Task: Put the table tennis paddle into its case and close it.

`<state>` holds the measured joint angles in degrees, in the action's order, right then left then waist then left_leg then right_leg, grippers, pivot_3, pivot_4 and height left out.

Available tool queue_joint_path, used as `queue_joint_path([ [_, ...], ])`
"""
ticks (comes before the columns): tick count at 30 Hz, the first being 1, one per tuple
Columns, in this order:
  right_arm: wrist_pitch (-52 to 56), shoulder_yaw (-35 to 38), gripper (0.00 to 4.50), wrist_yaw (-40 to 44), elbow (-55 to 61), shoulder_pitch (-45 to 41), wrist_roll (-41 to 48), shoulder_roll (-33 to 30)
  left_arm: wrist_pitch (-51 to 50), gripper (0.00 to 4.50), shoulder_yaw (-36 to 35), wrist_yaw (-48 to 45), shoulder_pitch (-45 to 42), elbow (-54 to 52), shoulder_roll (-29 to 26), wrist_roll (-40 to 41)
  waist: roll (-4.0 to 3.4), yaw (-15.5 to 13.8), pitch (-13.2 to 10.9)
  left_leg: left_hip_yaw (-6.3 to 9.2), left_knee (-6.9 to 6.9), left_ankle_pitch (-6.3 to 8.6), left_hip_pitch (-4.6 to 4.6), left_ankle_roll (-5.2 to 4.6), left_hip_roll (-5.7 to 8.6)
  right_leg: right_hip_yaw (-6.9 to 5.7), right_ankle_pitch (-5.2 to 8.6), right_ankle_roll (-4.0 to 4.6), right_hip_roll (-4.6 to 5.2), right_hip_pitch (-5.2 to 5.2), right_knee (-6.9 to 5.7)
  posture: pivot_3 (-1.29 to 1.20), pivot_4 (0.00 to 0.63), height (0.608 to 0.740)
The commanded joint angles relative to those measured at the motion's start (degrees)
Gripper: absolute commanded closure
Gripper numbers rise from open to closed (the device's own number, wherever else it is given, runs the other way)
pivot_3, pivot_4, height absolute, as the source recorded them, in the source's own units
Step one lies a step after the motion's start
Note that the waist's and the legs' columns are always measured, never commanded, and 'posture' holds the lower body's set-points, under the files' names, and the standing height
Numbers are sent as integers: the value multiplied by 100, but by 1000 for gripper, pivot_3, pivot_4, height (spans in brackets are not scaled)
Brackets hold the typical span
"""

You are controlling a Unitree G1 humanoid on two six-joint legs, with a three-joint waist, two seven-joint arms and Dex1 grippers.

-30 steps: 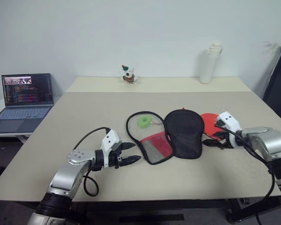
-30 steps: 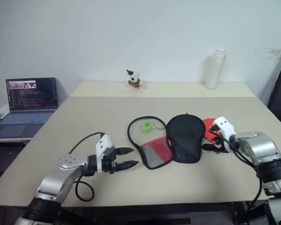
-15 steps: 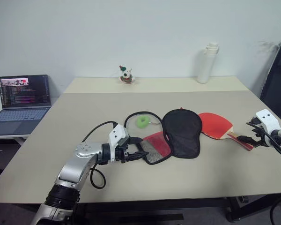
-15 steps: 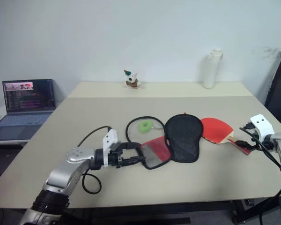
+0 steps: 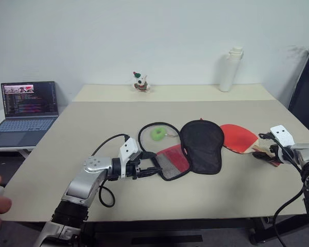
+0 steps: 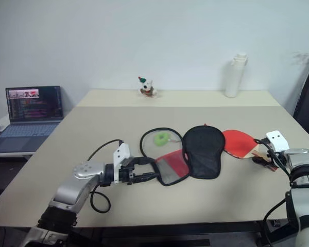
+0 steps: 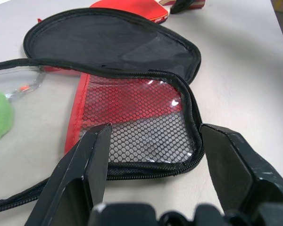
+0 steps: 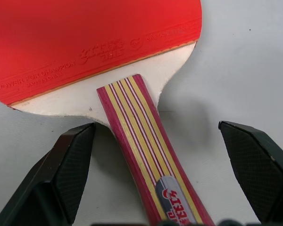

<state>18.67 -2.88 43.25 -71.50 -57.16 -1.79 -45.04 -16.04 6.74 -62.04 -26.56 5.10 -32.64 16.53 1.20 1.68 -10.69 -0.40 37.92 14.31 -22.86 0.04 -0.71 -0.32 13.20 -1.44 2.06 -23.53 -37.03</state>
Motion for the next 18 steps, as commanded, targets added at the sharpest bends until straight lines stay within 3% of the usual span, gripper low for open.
queue_joint_path([
  [1, 38, 117, 9, 66, -186, -30, -44, 72, -84, 1251, -129, 1, 0, -362, -131, 65, 0, 2, 0, 0, 0, 0, 3, 0, 0, 0, 0, 0, 0, 2, -1, 0, 150, 740],
  [2, 82, 148, 9, 134, -196, -23, -27, 98, -134, 1251, -133, 17, 5, -425, -152, 80, 0, 4, 0, 0, 0, 0, 3, 0, 0, 0, 0, 0, -1, 2, -2, 0, 150, 740],
  [5, 207, 230, 594, 304, -190, 11, 10, 186, -266, 1251, -149, 50, 13, -566, -210, 114, 0, 15, 0, 1, 0, 0, 4, 0, -3, 0, 0, 0, -3, 2, -3, 0, 150, 740],
  [13, 518, 347, 3181, 478, -103, 105, 2, 172, -550, 1251, -128, 115, -80, -785, -189, 136, 2, 14, 2, 8, 1, 0, 9, 0, -4, -6, 0, 1, -4, 11, -3, 0, 150, 740],
  [15, 641, 367, 3422, 477, -27, 131, 7, 109, -565, 1251, -127, 115, -98, -778, -177, 136, 2, 8, 2, 9, 2, 0, 9, 0, -3, -7, 0, 1, -4, 11, -4, 0, 150, 740],
  [18, 822, 408, 3422, 480, 164, 171, 39, 38, -572, 1251, -119, 119, -98, -776, -168, 137, 2, 2, 2, 10, 2, 0, 8, 0, -2, -6, 0, 1, -4, 11, -3, 0, 150, 740],
])
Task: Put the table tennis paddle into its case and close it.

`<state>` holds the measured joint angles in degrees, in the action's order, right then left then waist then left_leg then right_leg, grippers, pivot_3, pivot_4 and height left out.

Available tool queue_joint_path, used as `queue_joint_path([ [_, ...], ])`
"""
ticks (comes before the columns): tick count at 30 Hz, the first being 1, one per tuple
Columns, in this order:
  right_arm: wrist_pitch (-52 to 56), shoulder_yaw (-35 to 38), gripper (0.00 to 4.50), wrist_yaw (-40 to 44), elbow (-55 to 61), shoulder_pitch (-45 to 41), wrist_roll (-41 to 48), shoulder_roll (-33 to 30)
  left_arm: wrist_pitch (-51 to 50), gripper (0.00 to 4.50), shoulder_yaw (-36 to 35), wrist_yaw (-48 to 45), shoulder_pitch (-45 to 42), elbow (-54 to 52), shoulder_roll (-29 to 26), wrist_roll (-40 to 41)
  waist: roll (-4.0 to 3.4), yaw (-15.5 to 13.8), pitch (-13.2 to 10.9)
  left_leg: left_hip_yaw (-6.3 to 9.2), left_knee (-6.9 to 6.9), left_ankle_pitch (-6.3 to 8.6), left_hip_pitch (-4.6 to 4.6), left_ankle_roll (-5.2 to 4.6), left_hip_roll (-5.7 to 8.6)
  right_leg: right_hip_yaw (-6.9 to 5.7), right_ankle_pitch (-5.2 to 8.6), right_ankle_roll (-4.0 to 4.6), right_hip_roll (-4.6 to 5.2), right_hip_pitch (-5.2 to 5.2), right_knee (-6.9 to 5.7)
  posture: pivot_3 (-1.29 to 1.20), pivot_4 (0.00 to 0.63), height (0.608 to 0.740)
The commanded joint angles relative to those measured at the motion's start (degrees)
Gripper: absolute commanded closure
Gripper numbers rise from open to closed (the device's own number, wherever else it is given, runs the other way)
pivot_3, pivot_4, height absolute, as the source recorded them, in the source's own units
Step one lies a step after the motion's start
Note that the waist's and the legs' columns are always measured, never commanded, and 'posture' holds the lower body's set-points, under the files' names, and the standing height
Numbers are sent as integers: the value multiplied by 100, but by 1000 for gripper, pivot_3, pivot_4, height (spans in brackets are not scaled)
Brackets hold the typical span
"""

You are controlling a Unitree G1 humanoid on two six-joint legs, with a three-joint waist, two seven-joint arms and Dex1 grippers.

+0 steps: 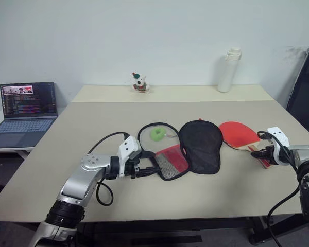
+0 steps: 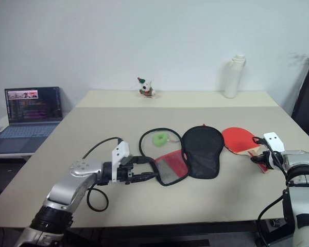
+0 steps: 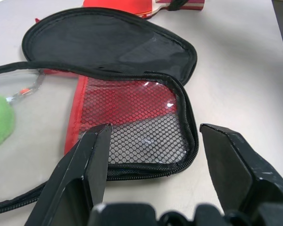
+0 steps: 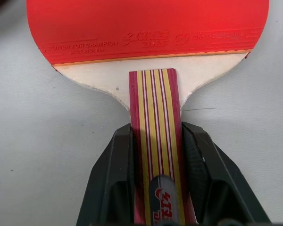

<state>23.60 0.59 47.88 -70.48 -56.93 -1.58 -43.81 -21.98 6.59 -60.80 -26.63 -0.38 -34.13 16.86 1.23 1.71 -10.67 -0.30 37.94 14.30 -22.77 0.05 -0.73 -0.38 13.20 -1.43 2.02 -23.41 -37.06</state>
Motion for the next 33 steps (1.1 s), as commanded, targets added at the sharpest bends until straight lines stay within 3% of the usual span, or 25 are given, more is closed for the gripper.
queue_joint_path([
  [1, 423, 83, 3422, 3, 179, 186, 39, -115, 29, 1251, -98, -6, -84, -222, -13, 103, 0, -4, 0, 0, 0, 0, -1, 0, 0, 0, 0, 0, 0, 0, 0, 0, 150, 740],
  [5, 1410, 396, 3422, -117, 1278, 588, 379, -164, 57, 1251, -60, -11, -43, -207, 33, 102, 0, -20, 0, 5, -2, 0, -5, 0, 1, -4, 0, 0, 2, -1, 2, 0, 150, 740],
  [11, 3672, 1092, 3426, -661, 5031, 2372, 1009, 11, 102, 1251, -11, -37, -16, -173, 97, 91, -3, -143, 2, 19, -3, 0, -16, 0, 2, -14, 1, 1, 4, -7, 0, 0, 150, 740],
  [14, 4387, 1497, 3428, -1111, 6258, 2995, 1166, 199, 161, 1251, 15, -72, -13, -103, 111, 72, -4, -160, 2, 24, -7, 1, -17, 0, 1, -17, 2, 1, 4, -10, -1, 0, 150, 740],
  [20, 4982, 2175, 3428, -1980, 7410, 3672, 1208, 703, 358, 1251, 69, -163, -47, 135, 185, -3, -5, -175, 3, 21, 1, 1, -16, 0, 3, -18, 17, -25, 4, -7, -1, 0, 150, 740],
  [27, 4751, 2337, 3428, -2547, 7428, 3721, 1121, 852, 625, 1251, 102, -258, -59, 405, 225, -65, -5, -182, 3, 17, 5, 0, -16, 0, 7, -16, 16, -27, 5, -3, 3, 0, 150, 740],
  [33, 4862, 2320, 1510, -2543, 7605, 3813, 1324, 906, 738, 1251, 83, -272, 5, 463, 230, -76, -3, -178, 3, 15, 5, 0, -16, 0, 9, -15, 15, -28, 10, -1, 5, 0, 150, 740],
])
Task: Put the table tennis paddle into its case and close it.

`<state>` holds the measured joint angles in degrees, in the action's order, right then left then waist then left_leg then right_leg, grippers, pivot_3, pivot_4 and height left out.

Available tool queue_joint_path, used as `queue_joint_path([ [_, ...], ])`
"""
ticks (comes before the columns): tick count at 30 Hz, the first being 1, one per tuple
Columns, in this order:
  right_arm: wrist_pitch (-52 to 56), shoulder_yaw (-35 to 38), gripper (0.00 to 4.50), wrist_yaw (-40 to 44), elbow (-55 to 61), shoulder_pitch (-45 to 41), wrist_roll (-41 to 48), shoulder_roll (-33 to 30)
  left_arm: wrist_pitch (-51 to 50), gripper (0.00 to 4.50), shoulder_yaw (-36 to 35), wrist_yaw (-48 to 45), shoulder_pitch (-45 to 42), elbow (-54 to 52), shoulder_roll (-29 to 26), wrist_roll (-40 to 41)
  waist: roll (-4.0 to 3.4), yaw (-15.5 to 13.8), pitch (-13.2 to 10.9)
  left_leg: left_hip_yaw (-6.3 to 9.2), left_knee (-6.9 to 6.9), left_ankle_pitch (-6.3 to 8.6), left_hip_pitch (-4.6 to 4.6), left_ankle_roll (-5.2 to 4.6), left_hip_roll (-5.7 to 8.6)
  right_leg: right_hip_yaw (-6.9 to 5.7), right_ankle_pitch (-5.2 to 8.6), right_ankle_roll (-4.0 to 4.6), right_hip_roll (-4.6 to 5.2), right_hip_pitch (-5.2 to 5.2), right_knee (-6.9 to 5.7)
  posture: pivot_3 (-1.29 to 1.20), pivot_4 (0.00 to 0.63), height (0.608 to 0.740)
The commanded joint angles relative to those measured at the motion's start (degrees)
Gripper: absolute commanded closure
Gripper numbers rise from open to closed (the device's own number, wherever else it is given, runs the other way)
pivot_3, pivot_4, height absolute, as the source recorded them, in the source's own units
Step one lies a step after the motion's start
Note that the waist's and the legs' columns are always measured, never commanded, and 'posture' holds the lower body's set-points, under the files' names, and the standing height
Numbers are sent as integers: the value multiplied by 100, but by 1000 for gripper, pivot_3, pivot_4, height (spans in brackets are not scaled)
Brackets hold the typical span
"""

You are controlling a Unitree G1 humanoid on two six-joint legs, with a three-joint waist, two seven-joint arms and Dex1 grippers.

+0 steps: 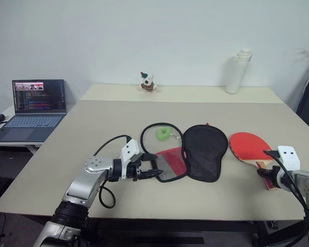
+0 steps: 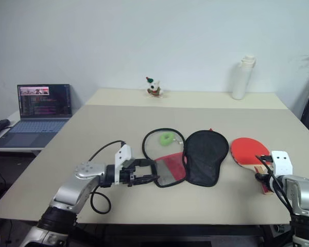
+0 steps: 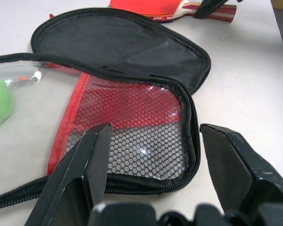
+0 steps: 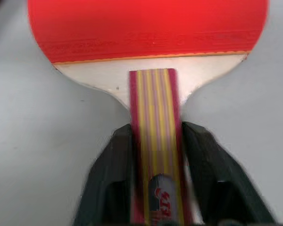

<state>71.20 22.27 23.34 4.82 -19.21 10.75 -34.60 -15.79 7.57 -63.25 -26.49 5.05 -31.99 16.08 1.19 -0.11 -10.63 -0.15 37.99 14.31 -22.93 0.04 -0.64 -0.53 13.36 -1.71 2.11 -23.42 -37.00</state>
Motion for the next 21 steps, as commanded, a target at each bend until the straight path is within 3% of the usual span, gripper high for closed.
queue_joint_path([
  [1, 103, 171, 1212, -92, 58, 0, 142, 33, 123, 1251, -16, -21, 1, -84, 17, 3, 0, 9, 0, 0, 0, 0, 1, 0, -1, 0, 0, 0, -1, 0, 0, 0, 150, 740],
  [3, 44, 157, 480, -80, -17, -84, 240, 96, 124, 1251, -19, -14, 15, -90, 22, 1, 0, 20, 0, 1, 0, 0, 3, 0, -4, -1, 0, 0, -3, 0, -2, 0, 150, 740],
  [13, -800, -224, 480, -81, -1010, -353, 213, 54, 73, 1251, -24, 28, 36, -169, 51, -7, 31, 101, 19, -11, 5, 0, 16, -1, -7, 10, -4, -6, -6, 9, -3, 0, 150, 740],
  [20, -1266, -697, 480, -45, -1066, -272, 120, 100, 13, 1251, -30, 40, 70, -244, 44, 9, 64, 168, 39, -11, 9, 0, 19, -1, -7, 13, -6, -7, -4, 13, -3, 0, 150, 740],
  [21, -1250, -705, 652, -64, -1071, -273, 144, 141, 6, 1251, -26, 41, 58, -242, 47, 7, 64, 178, 39, -12, 8, 0, 20, -1, -8, 14, -6, -7, -5, 13, -4, 0, 150, 740],
])
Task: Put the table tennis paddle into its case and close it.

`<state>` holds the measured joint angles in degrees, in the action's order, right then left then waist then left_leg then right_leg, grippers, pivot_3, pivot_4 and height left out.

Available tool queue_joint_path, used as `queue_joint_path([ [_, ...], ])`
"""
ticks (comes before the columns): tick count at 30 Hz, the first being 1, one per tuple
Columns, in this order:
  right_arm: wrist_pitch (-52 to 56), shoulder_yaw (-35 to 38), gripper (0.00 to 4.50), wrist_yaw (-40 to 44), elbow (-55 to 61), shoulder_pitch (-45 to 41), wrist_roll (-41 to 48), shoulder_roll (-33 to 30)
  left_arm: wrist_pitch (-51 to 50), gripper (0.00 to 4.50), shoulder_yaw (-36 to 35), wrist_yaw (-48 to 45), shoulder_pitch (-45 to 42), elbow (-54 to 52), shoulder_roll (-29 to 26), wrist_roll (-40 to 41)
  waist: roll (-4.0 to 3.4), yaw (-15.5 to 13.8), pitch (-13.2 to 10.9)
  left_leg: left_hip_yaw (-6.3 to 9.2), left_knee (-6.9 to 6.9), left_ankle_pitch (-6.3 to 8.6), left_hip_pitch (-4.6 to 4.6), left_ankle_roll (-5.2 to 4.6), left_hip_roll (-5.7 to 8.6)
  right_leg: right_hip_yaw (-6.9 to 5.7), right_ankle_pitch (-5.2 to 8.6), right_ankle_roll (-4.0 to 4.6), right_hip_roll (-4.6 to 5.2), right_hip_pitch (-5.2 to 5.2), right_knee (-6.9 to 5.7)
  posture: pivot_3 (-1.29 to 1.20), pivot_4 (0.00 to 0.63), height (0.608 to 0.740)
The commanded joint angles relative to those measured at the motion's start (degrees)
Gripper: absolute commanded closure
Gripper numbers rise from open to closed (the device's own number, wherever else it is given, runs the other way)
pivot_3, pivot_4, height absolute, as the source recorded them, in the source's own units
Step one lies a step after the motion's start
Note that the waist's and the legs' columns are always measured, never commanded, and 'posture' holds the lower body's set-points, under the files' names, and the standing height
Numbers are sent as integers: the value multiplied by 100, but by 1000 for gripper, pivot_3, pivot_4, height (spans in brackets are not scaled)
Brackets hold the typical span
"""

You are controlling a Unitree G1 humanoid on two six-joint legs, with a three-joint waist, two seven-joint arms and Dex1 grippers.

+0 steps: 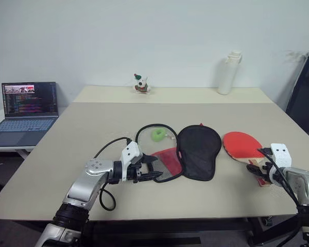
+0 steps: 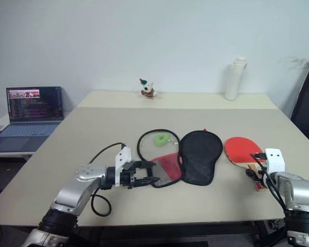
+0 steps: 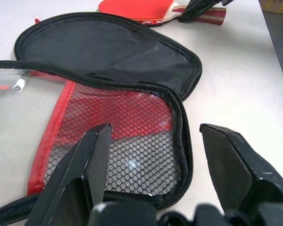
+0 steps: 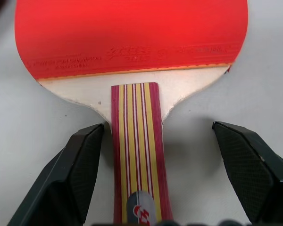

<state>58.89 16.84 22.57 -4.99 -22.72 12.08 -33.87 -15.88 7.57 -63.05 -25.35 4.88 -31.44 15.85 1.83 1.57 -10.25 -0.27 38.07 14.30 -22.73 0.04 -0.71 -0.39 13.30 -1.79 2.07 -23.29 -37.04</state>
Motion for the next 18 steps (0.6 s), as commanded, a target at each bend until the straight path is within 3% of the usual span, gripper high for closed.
queue_joint_path([
  [1, -11, -168, 841, -1, -95, 78, 29, 94, 9, 1251, -23, 22, -67, -222, -6, 28, 0, 15, 0, 0, -1, 0, 1, 0, -2, 0, 0, 0, -1, 0, 0, 0, 150, 740],
  [10, 169, 249, 3369, -447, -165, -60, 158, 438, -39, 1251, -18, 28, -72, -273, -13, 27, 16, 17, 10, 2, -4, 0, 3, 0, -6, -1, 0, 1, -4, 0, 0, 0, 150, 740],
  [18, 200, 969, 3398, -1628, 628, -618, 174, 1008, -55, 1251, -11, 21, -34, -297, -6, 26, 9, 6, 6, 1, -3, 0, -2, 0, 0, 0, -2, 2, 3, -2, 0, 0, 150, 740],
])
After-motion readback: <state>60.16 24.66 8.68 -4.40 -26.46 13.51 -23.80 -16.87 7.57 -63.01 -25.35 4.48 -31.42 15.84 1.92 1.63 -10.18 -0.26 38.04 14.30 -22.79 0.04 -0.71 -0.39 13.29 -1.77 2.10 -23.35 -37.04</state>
